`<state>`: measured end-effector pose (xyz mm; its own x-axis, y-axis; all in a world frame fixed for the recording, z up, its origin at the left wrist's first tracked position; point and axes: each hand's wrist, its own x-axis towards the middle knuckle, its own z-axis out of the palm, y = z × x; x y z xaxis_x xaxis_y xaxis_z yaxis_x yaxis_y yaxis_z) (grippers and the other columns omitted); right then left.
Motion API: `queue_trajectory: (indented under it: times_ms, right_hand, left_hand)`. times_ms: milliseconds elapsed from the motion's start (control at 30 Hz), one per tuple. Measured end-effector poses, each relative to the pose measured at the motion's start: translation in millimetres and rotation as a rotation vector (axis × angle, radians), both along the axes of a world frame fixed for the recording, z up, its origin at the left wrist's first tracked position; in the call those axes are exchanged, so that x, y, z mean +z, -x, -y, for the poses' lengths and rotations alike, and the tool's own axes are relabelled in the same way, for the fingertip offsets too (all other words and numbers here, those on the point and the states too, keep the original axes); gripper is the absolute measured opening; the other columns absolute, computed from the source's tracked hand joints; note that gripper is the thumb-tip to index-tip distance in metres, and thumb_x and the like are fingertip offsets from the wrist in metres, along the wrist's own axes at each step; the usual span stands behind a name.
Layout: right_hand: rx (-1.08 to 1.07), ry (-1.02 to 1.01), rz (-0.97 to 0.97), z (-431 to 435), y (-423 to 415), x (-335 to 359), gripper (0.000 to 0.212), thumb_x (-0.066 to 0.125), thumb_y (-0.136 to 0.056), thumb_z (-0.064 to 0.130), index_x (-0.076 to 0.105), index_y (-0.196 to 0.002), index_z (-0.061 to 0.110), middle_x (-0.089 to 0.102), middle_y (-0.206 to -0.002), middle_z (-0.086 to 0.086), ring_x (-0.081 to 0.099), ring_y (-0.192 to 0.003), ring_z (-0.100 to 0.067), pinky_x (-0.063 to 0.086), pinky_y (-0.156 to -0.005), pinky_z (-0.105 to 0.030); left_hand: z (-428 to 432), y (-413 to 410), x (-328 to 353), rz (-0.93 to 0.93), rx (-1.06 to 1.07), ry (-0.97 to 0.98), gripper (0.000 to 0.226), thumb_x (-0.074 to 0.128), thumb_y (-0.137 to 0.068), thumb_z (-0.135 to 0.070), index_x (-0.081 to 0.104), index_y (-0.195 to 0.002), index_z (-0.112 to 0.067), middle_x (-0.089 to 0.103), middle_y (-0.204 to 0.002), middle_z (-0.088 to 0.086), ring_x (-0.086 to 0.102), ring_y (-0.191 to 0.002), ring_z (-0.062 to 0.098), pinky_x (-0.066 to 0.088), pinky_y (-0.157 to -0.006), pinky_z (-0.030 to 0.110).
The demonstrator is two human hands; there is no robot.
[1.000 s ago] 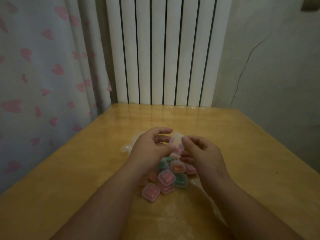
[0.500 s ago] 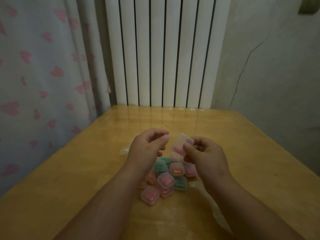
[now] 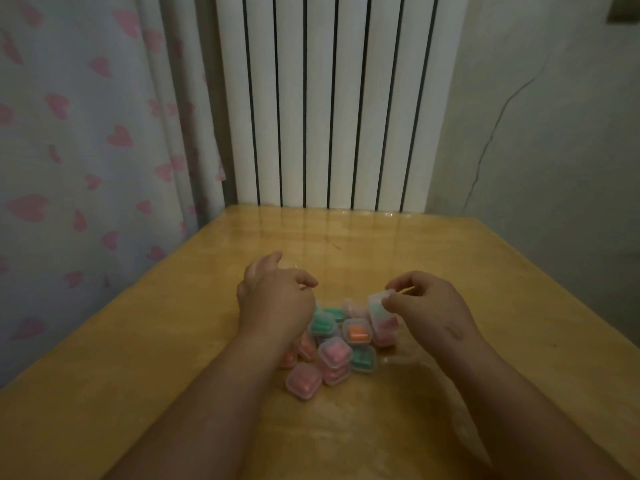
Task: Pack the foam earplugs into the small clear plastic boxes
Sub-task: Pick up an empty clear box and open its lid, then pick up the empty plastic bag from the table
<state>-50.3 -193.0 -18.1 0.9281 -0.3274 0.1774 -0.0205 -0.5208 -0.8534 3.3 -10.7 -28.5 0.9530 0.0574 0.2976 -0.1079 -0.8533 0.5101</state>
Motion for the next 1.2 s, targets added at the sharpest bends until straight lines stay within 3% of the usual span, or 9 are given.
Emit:
queue_trajectory:
  times_ms: [100,200,367,533,767,867,1000,1100,1200]
  right_hand:
    - [0.004,0.080,-0.107,1,1,2,0.007,0.062,-0.078,0.014,0.068,-0.079,0.018,0.066,-0.070,-0.002,0.056,-0.057,-0.014,0.038,-0.050,-0.025]
    - [0.021,0.148,-0.231,1,0,-1,0.012,0.059,-0.078,0.011,0.068,-0.080,0.018,0.067,-0.074,-0.002,0.060,-0.059,-0.013,0.046,-0.051,-0.024]
    - [0.003,0.177,-0.229,-2,-3,-5,0.018,0.061,-0.081,0.015,0.063,-0.097,0.024,0.061,-0.088,0.004,0.064,-0.066,-0.018,0.053,-0.053,-0.030]
    - [0.042,0.179,0.069,-5,-1,-8,0.029,0.067,-0.085,0.028,0.061,-0.112,0.033,0.058,-0.109,0.007,0.052,-0.085,-0.004,0.042,-0.069,-0.024]
    - [0.239,0.108,0.138,-23,3,-8,0.093,0.079,-0.075,0.037,0.018,-0.142,0.059,0.036,-0.126,0.024,0.056,-0.094,0.002,0.048,-0.061,-0.014]
    - [0.185,0.180,0.199,-24,3,-9,0.077,0.080,-0.073,0.037,0.039,-0.137,0.048,0.044,-0.115,0.023,0.054,-0.086,0.006,0.044,-0.061,-0.008]
    - [0.054,0.162,0.297,-20,2,-9,0.013,0.066,-0.086,0.026,0.062,-0.086,0.038,0.061,-0.075,0.015,0.057,-0.068,0.005,0.043,-0.053,-0.010]
    - [0.029,-0.005,0.307,-16,1,-7,0.008,0.063,-0.088,0.022,0.062,-0.088,0.031,0.066,-0.077,0.006,0.063,-0.067,-0.007,0.056,-0.057,-0.030]
    - [0.028,-0.111,0.270,-14,1,-8,0.017,0.065,-0.087,0.015,0.056,-0.094,0.028,0.064,-0.084,0.003,0.063,-0.069,-0.008,0.053,-0.054,-0.025]
  left_hand:
    - [-1,-1,0,-0.152,0.006,-0.034,0.033,0.056,-0.090,-0.043,0.064,-0.122,-0.042,0.025,-0.161,0.000,0.019,-0.147,0.023,0.020,-0.116,0.038]
    - [-2,-4,-3,-0.231,0.004,-0.061,0.047,0.058,-0.085,-0.049,0.060,-0.129,-0.033,0.042,-0.150,-0.001,0.042,-0.135,0.023,0.036,-0.110,0.038]
    - [-1,-4,-3,-0.079,0.012,0.023,0.050,0.060,-0.089,-0.034,0.053,-0.138,-0.023,0.051,-0.142,0.001,0.052,-0.126,0.023,0.043,-0.104,0.037]
    - [2,2,4,0.243,-0.086,0.468,0.029,0.060,-0.093,-0.014,0.067,-0.118,-0.026,0.065,-0.117,-0.009,0.060,-0.106,0.008,0.046,-0.084,0.020]
    - [8,12,11,0.031,-0.313,0.908,0.028,0.062,-0.090,0.000,0.061,-0.097,-0.027,0.074,-0.090,-0.003,0.072,-0.083,0.011,0.060,-0.067,0.031]
    - [10,15,12,-0.078,-0.382,0.927,0.021,0.064,-0.088,0.000,0.059,-0.095,-0.019,0.073,-0.080,0.000,0.071,-0.071,0.013,0.055,-0.059,0.028]
    - [13,17,12,-0.095,-0.494,0.921,0.010,0.066,-0.090,-0.012,0.069,-0.082,-0.017,0.069,-0.081,-0.002,0.065,-0.079,0.013,0.055,-0.064,0.027]
    - [15,19,11,-0.120,-0.533,0.911,0.010,0.067,-0.089,-0.016,0.077,-0.084,-0.017,0.067,-0.112,-0.010,0.066,-0.098,0.010,0.056,-0.081,0.029]
    - [14,21,7,-0.242,-0.648,0.938,0.011,0.067,-0.087,-0.005,0.076,-0.091,-0.010,0.066,-0.126,-0.006,0.068,-0.106,0.013,0.058,-0.085,0.034]
